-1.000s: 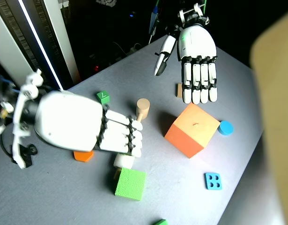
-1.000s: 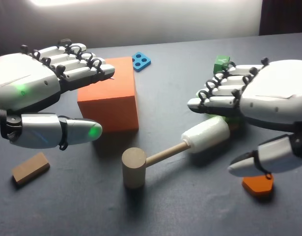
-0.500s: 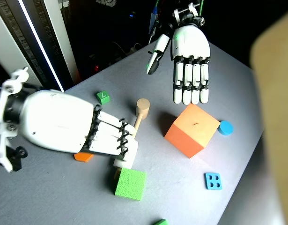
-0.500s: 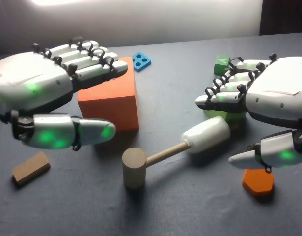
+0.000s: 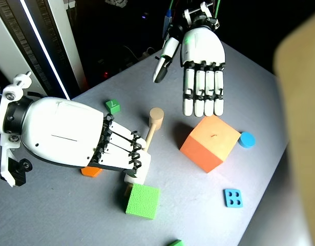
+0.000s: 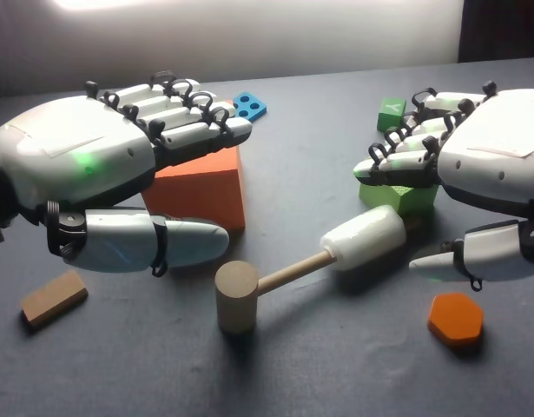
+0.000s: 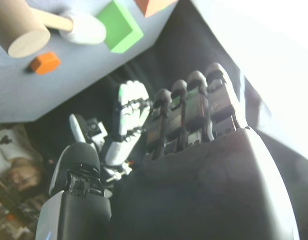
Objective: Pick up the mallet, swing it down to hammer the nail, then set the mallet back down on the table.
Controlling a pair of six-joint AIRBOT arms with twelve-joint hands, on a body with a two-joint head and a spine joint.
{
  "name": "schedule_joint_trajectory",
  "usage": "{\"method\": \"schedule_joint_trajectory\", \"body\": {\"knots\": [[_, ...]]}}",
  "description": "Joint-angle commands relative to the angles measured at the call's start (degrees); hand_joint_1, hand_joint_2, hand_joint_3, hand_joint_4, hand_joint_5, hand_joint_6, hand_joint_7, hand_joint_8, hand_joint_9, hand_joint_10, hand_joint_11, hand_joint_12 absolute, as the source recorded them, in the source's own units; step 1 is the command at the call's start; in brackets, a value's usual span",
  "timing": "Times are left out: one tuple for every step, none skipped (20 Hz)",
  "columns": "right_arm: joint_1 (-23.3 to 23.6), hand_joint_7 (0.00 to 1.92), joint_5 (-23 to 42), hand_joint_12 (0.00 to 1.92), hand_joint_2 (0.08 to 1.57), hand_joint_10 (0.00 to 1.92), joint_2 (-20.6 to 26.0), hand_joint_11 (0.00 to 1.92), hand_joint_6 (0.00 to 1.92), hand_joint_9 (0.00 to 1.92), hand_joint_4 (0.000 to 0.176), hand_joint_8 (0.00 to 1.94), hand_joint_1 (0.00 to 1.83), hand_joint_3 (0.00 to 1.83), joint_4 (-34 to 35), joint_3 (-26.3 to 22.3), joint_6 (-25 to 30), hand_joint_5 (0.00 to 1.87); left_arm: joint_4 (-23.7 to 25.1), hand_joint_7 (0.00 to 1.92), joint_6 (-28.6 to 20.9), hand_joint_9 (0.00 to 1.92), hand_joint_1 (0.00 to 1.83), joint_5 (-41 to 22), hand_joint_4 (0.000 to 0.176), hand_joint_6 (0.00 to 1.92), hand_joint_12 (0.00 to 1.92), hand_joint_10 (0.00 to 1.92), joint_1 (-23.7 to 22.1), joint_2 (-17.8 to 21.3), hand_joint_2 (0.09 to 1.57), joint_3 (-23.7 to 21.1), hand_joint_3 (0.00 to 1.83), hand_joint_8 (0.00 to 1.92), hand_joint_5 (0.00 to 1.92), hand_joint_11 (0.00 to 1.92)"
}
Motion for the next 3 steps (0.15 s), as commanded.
{"method": "schedule_joint_trajectory", "body": {"knots": [[0.47,0.32,-5.02,0.81,1.17,0.01,0.32,0.0,0.0,0.3,0.0,0.0,0.46,0.0,-0.26,-0.16,-0.16,0.29,-1.22,0.1,0.07,0.07,0.0,-6.46,0.0,0.01,0.01,0.01,-1.02,0.27,1.26,0.1,0.0,0.01,0.12,0.02],[0.46,0.32,-5.02,0.78,1.17,0.01,0.32,0.0,0.0,0.3,0.0,0.0,0.47,0.0,-0.27,-0.16,-0.19,0.29,-1.22,0.09,0.07,0.07,0.0,-6.46,0.0,0.01,0.01,0.01,-1.12,0.27,1.25,0.17,0.0,0.01,0.12,0.02],[0.33,0.32,-5.05,0.77,1.18,0.01,0.32,0.0,0.0,0.29,0.0,0.0,0.45,0.0,-0.27,-0.16,-0.29,0.29,-1.22,0.09,0.03,0.06,0.0,-6.46,0.0,0.0,0.01,0.01,-1.25,0.27,1.25,0.24,0.0,0.01,0.11,0.02]]}}
